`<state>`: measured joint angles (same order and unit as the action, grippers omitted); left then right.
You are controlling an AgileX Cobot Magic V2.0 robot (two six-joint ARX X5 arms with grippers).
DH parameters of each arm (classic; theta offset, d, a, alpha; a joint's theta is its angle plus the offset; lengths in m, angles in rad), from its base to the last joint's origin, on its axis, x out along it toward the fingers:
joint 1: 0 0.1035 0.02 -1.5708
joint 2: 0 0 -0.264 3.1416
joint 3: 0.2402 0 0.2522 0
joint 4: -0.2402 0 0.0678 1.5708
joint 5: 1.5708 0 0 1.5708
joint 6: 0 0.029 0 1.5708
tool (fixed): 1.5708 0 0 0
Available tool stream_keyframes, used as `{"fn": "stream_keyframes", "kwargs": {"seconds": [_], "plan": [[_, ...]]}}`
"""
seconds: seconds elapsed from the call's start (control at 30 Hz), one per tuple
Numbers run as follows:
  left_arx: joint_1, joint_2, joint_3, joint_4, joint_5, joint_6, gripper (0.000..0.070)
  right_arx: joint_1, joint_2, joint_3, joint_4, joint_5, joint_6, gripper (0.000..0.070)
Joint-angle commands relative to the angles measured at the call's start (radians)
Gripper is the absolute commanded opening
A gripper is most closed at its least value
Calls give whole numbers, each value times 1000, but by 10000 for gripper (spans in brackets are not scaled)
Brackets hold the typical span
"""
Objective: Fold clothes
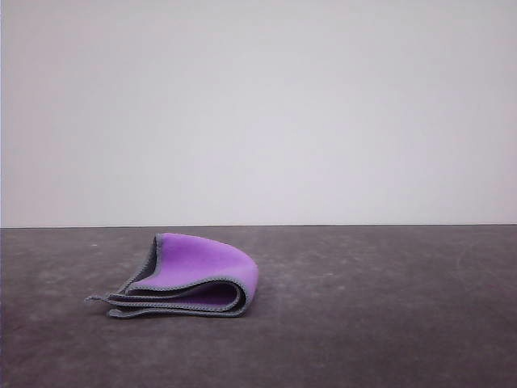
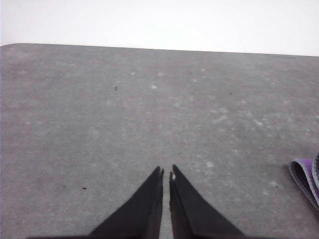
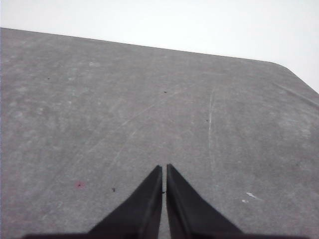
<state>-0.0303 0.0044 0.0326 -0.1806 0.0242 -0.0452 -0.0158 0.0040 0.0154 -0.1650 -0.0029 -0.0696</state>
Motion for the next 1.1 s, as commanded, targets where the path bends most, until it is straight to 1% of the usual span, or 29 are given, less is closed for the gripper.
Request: {"fn": "stream_keyframes", "kwargs": {"seconds": [0.0, 1.07], "plan": [[1, -1, -19, -6, -1, -1, 16, -2, 0, -3, 11, 3, 17, 10], [1, -1, -19, -6, -1, -1, 16, -2, 0, -3, 11, 3, 17, 10]]}}
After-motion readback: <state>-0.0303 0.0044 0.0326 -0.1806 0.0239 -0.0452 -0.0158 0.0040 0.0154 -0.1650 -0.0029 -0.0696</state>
